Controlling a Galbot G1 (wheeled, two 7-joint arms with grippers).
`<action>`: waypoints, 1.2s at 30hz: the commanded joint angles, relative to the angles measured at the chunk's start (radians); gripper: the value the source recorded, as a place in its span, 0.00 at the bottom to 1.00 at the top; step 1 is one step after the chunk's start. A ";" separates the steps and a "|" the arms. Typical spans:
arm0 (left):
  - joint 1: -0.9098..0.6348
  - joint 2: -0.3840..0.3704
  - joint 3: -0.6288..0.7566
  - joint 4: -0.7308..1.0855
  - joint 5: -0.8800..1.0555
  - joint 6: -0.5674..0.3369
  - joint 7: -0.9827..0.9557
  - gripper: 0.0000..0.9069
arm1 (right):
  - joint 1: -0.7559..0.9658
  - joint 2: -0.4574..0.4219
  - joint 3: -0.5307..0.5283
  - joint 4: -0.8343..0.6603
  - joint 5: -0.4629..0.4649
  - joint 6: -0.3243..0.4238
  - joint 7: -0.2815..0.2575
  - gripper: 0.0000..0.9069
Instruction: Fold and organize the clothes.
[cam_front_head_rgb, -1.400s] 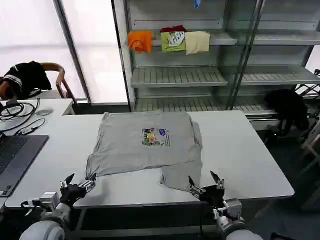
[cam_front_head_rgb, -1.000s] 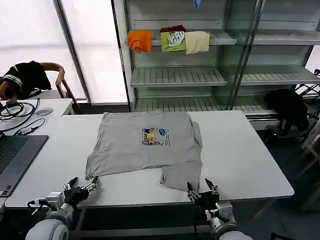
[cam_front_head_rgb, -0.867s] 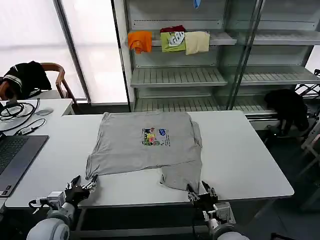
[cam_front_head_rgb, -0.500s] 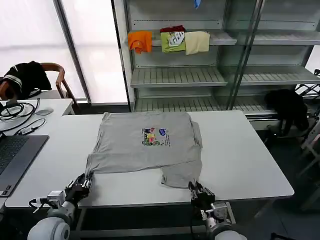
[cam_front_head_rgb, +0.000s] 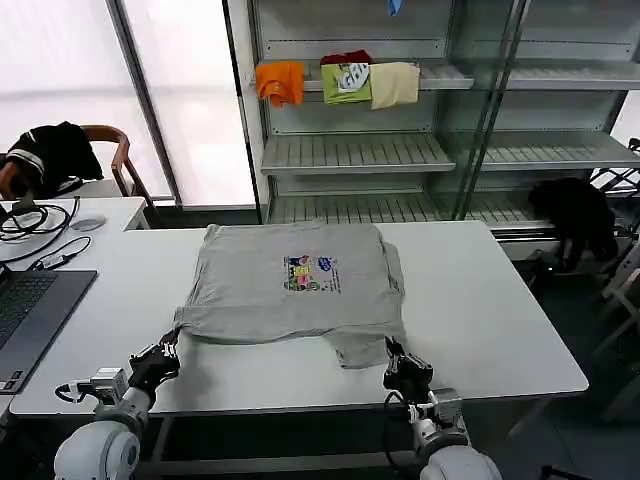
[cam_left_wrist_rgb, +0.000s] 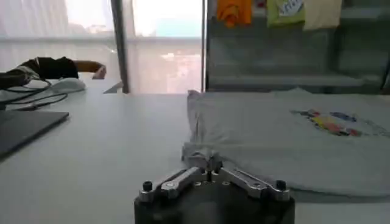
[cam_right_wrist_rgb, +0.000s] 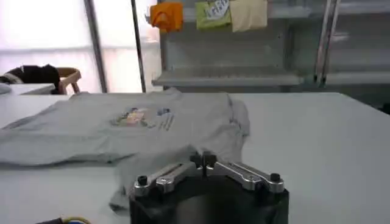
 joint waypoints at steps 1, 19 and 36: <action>-0.089 0.011 0.003 0.020 -0.056 -0.006 0.002 0.00 | 0.097 0.009 0.005 -0.024 0.015 -0.002 0.006 0.00; -0.346 0.027 0.036 0.278 -0.035 0.004 0.011 0.00 | 0.611 0.091 -0.024 -0.470 -0.039 -0.076 0.022 0.00; -0.426 0.022 0.082 0.435 0.037 -0.005 0.038 0.01 | 0.755 0.132 -0.002 -0.765 -0.148 0.008 -0.023 0.00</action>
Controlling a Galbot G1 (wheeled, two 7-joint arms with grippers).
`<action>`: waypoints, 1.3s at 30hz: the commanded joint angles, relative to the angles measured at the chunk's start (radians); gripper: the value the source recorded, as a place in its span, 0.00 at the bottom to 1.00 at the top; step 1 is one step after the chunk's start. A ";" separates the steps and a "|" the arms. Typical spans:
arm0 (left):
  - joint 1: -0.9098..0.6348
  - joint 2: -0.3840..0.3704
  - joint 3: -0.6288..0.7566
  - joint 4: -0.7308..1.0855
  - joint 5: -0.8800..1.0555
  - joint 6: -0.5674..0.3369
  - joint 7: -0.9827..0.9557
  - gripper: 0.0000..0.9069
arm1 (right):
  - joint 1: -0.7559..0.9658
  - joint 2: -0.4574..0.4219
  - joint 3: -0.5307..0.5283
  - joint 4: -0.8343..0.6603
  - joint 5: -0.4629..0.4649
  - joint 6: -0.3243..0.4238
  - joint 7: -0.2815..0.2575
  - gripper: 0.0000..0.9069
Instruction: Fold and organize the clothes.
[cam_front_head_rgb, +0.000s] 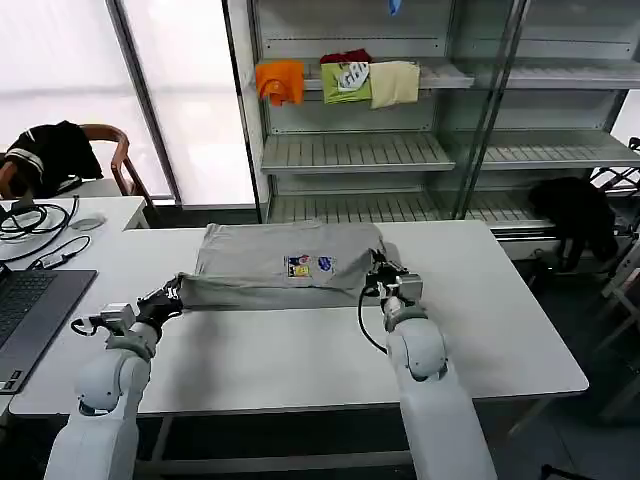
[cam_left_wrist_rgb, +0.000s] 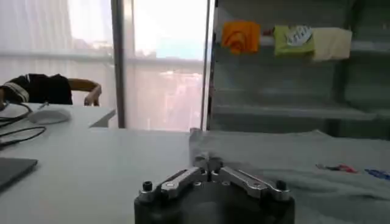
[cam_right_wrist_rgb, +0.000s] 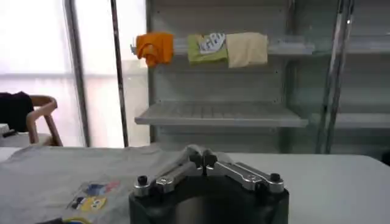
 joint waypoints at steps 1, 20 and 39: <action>-0.066 -0.005 0.014 0.109 0.029 -0.003 0.007 0.01 | 0.121 0.014 0.004 -0.176 -0.040 0.029 -0.009 0.00; -0.035 -0.020 0.016 0.030 0.053 -0.008 0.002 1.00 | 0.172 0.019 0.020 -0.218 0.002 0.151 0.066 1.00; 0.008 -0.018 0.052 0.033 0.133 0.094 0.018 1.00 | -0.142 -0.136 0.064 0.084 -0.010 -0.118 -0.098 1.00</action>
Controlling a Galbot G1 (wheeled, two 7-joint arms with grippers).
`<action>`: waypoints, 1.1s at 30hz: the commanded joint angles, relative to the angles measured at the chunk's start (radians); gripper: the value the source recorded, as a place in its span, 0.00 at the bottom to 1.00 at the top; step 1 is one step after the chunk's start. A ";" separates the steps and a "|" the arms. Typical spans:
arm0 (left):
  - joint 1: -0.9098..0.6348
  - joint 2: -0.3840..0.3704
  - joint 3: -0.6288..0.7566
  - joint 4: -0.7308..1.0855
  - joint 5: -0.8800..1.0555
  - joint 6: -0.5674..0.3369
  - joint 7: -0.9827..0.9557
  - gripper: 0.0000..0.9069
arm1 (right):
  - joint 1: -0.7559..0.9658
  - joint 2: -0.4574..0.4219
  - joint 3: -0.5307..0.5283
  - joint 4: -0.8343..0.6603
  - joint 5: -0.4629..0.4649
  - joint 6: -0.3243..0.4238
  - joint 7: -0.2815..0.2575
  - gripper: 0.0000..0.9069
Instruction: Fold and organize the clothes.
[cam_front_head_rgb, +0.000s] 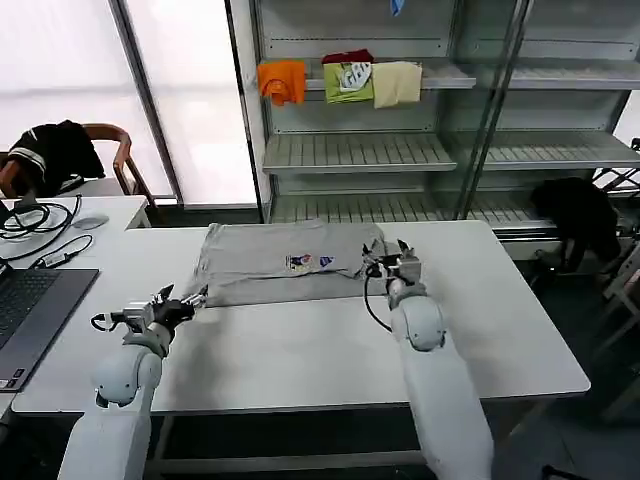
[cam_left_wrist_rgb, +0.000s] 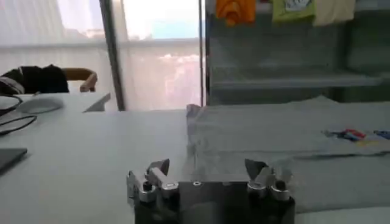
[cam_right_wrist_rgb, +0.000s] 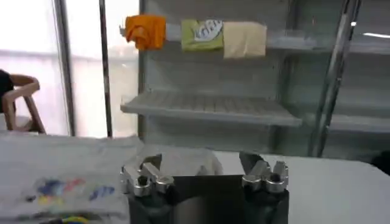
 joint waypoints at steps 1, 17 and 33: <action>0.012 -0.002 0.007 0.014 0.026 0.030 0.005 1.00 | -0.085 -0.050 0.016 0.061 0.006 -0.061 -0.038 1.00; 0.003 -0.007 0.006 0.054 0.046 0.029 0.021 0.01 | -0.082 -0.023 0.020 -0.036 0.043 -0.059 -0.048 0.00; 0.011 -0.008 0.018 0.019 0.037 0.004 0.021 0.00 | -0.089 -0.025 0.022 0.058 0.197 -0.059 -0.024 0.00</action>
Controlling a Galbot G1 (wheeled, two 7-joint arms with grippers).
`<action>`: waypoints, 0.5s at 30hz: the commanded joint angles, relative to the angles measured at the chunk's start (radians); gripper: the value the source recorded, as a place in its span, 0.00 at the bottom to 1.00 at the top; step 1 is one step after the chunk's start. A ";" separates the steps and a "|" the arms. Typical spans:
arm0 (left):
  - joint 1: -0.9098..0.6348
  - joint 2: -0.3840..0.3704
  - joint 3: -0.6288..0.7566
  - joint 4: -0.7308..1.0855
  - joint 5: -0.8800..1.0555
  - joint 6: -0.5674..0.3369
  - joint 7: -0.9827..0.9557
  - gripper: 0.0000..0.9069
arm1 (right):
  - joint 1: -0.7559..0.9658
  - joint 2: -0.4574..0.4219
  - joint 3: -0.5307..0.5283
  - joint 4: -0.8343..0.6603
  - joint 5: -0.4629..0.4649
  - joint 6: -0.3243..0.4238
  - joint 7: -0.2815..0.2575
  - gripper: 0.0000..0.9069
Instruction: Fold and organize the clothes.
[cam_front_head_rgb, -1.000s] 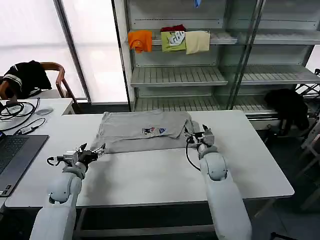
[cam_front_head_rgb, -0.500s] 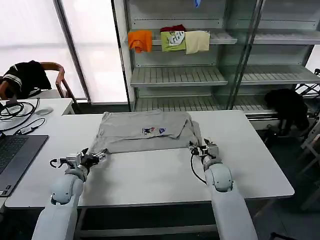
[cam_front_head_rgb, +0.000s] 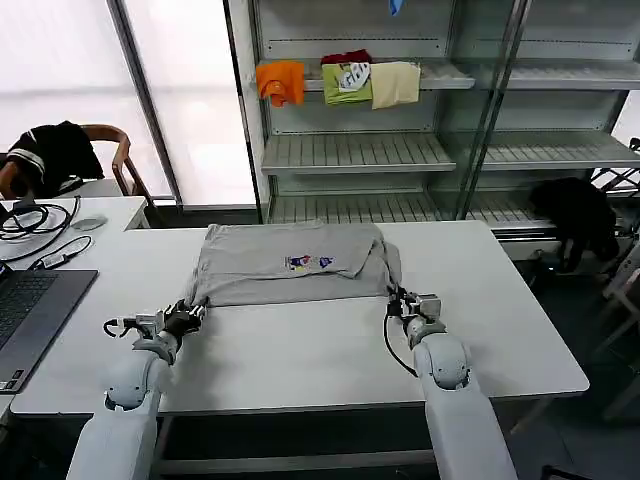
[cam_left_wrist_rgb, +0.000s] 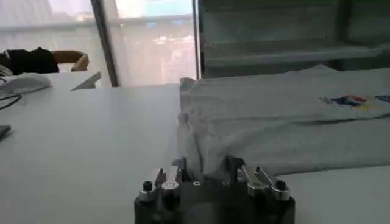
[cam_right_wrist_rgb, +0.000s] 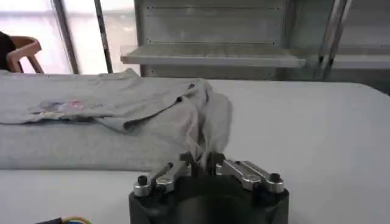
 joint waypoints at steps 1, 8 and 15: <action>0.003 0.000 0.004 -0.018 0.006 -0.008 -0.001 0.00 | -0.008 -0.002 0.000 0.044 0.056 -0.003 0.000 0.00; 0.043 0.007 -0.006 -0.090 0.004 -0.001 0.002 0.00 | -0.051 -0.013 -0.010 0.137 0.108 -0.006 0.029 0.00; 0.248 0.053 -0.082 -0.347 -0.070 0.020 0.012 0.00 | -0.245 -0.063 -0.031 0.384 0.139 -0.012 0.099 0.00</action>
